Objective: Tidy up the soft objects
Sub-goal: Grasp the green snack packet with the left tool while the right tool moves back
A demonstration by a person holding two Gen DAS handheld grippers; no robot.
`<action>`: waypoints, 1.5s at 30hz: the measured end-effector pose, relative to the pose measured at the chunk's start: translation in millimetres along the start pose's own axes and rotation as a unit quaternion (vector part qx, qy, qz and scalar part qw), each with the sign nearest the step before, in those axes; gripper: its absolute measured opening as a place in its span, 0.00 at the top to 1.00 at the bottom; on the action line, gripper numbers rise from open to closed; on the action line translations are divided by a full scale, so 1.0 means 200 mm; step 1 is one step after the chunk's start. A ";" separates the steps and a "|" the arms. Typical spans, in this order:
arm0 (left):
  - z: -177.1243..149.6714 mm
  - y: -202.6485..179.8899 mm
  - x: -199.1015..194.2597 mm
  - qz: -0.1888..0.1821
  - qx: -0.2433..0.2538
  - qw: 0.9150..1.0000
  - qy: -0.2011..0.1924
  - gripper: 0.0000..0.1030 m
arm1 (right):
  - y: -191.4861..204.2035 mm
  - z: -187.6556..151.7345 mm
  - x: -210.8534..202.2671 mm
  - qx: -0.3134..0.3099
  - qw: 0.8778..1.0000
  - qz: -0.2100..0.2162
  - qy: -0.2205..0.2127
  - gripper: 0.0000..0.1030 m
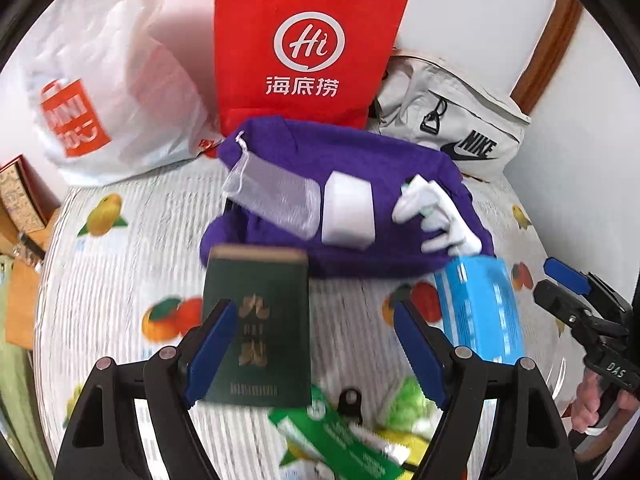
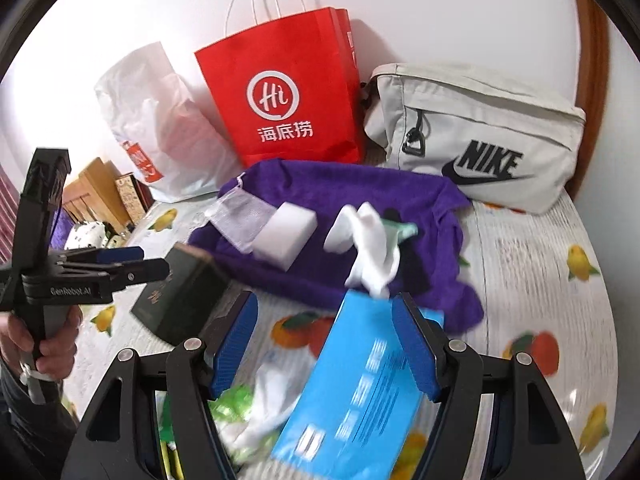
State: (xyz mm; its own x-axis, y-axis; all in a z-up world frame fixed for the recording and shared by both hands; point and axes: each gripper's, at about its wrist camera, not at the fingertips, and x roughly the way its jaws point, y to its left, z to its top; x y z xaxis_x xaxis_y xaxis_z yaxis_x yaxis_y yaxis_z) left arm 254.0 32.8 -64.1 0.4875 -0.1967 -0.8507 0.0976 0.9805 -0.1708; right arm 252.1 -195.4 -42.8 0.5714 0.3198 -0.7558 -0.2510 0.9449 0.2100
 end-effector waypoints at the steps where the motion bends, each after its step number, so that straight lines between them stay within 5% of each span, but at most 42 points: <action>1: -0.04 0.00 -0.01 -0.002 -0.002 1.000 0.001 0.23 | 0.01 -0.03 -0.03 0.004 1.000 0.001 -0.002 0.33; 13: -0.49 -0.02 0.09 -0.002 -0.049 0.997 0.058 0.23 | 0.04 -0.41 -0.25 0.021 1.000 0.000 0.004 0.33; 25: -0.61 -0.01 0.24 -0.015 -0.106 0.991 0.076 0.24 | -0.05 -0.61 -0.26 0.048 0.998 -0.016 0.039 0.33; 28: -0.59 -0.01 0.25 0.006 -0.098 0.993 0.071 0.45 | -0.06 -0.64 -0.26 0.052 0.998 -0.014 0.042 0.33; 32: -0.59 -0.01 0.24 -0.011 -0.090 0.993 0.072 0.63 | -0.04 -0.66 -0.26 0.049 0.998 -0.010 0.049 0.33; 40: -0.63 0.07 0.07 0.000 -0.072 0.996 0.042 0.66 | 0.02 -0.67 -0.25 0.042 0.998 0.003 0.049 0.33; 45: -0.70 0.18 0.07 0.046 -0.078 0.994 0.056 0.65 | 0.07 -0.69 -0.23 0.037 0.998 0.013 0.051 0.33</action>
State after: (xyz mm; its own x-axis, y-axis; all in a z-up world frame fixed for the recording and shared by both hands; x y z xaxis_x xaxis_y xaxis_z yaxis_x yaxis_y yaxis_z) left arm 143.3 66.2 -151.9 0.3870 -0.1138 -0.9150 -0.0826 0.9841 -0.1573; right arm 114.3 -207.3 -90.6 0.4818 0.3384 -0.8083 -0.2042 0.9404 0.2720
